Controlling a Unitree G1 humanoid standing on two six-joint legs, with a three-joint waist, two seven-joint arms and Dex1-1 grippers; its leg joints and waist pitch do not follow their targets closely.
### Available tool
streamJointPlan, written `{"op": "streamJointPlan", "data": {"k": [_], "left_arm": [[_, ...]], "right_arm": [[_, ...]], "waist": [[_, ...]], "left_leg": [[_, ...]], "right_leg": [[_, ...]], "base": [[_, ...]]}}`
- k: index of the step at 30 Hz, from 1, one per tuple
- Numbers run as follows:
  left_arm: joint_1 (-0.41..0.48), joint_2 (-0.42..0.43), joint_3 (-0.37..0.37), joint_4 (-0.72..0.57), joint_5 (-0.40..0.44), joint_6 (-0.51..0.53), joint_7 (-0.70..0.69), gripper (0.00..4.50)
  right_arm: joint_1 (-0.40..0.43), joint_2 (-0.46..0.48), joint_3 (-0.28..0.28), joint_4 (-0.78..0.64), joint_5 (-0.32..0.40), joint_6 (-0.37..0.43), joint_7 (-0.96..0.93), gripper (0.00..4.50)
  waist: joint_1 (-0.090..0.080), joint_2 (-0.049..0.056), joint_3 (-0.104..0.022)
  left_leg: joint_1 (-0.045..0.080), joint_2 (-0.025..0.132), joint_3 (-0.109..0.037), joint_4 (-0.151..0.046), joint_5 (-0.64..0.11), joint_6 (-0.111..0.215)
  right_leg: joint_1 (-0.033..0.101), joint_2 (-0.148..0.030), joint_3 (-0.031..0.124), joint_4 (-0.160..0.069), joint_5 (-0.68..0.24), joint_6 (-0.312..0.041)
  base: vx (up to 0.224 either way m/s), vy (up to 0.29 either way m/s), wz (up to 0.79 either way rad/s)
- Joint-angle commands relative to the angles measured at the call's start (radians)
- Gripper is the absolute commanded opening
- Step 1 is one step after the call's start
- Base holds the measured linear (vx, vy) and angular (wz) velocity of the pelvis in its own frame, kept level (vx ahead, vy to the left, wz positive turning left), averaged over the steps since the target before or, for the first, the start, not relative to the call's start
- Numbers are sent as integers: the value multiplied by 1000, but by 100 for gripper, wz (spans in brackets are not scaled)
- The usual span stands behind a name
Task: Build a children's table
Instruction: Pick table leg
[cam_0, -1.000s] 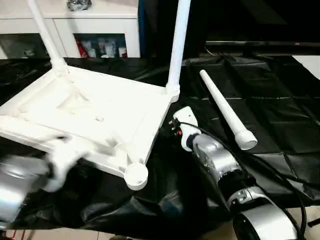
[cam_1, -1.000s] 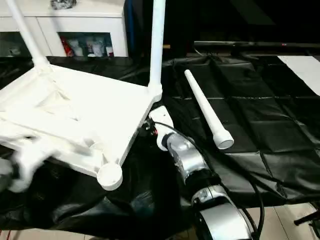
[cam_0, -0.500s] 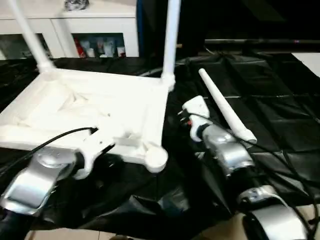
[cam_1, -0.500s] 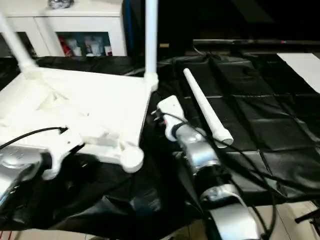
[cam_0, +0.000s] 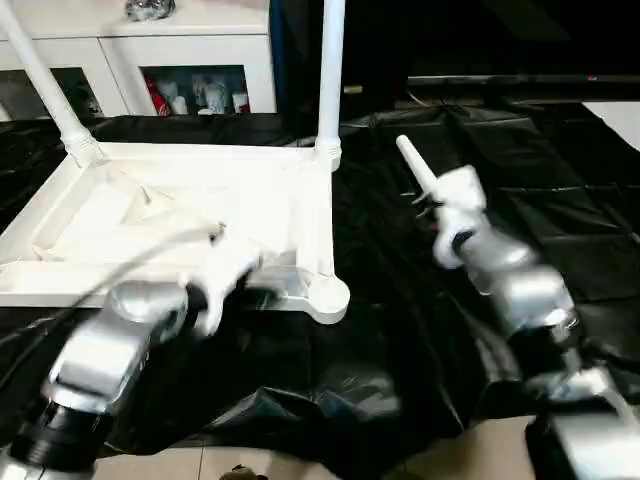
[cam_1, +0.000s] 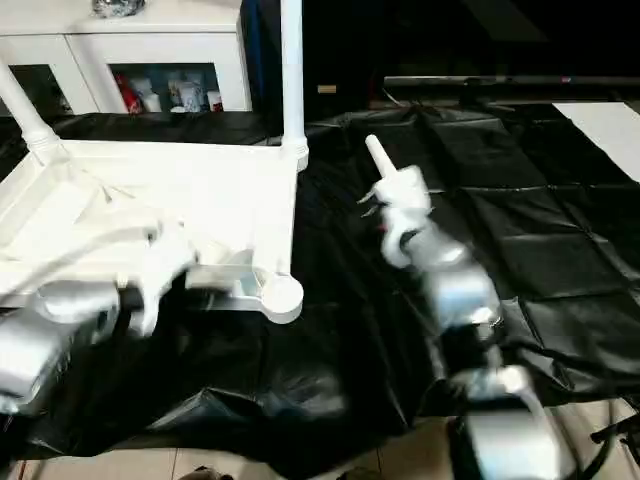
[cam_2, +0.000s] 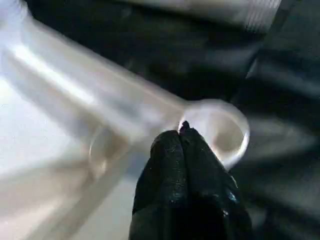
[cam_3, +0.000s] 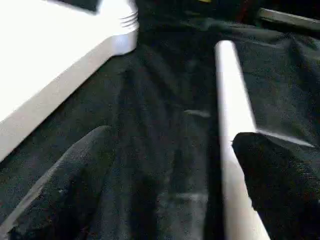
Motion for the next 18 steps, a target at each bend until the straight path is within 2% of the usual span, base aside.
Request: {"op": "streamJointPlan", "data": {"k": [1, 2, 4, 7, 8, 9, 13, 18], "left_arm": [[-8, -4, 8, -21, -17, 26, 10, 47], [-8, 1, 0, -25, -16, 26, 13, 47], [-7, 5, -6, -28, -11, 23, 14, 81], [8, 6, -13, -58, -21, 32, 8, 95], [9, 6, -14, -67, -30, 34, 5, 95], [9, 6, -14, -67, -30, 34, 5, 122], [17, 6, -24, -94, -50, 40, -5, 149], [22, 12, -37, -104, -53, 47, -3, 208]], "right_arm": [[-38, -19, -40, 52, 19, 37, -25, 450], [-55, -29, -41, 71, 13, 56, -24, 450], [-63, -36, -36, 84, 4, 58, -24, 450], [-135, -63, -23, 231, -11, 90, 1, 450], [-154, -68, -18, 275, -14, 94, 10, 450], [-154, -68, -18, 275, -14, 94, 10, 450], [-208, -74, -12, 385, -21, 89, 5, 450], [-254, -77, -16, 480, -29, 77, 1, 450]], "waist": [[0, 4, -70], [1, 4, -71], [0, 3, -75], [-1, 1, -78], [-1, 0, -77], [-1, 0, -77], [0, 0, -73], [-1, -1, -74]], "left_leg": [[11, 2, 1, -60, -249, -24], [9, 3, 0, -60, -241, -24], [4, 1, 2, -57, -200, -13], [3, 2, 4, -53, -183, -3], [3, 3, 4, -54, -185, -2], [3, 3, 4, -53, -187, 0], [5, 5, 5, -53, -206, -2], [4, 5, 4, -51, -216, -8]], "right_leg": [[49, -52, 38, -76, -275, -178], [51, -52, 38, -75, -264, -178], [54, -50, 39, -70, -204, -184], [55, -53, 38, -66, -174, -214], [56, -53, 37, -66, -174, -219], [56, -53, 36, -65, -180, -225], [53, -54, 36, -68, -209, -221], [52, -55, 35, -66, -229, -216]], "base": [[0, 0, 0], [0, 0, 0], [0, 0, 0], [0, 0, 0], [0, 0, 0], [0, 0, 0], [0, 0, 0], [0, 0, 0]]}}
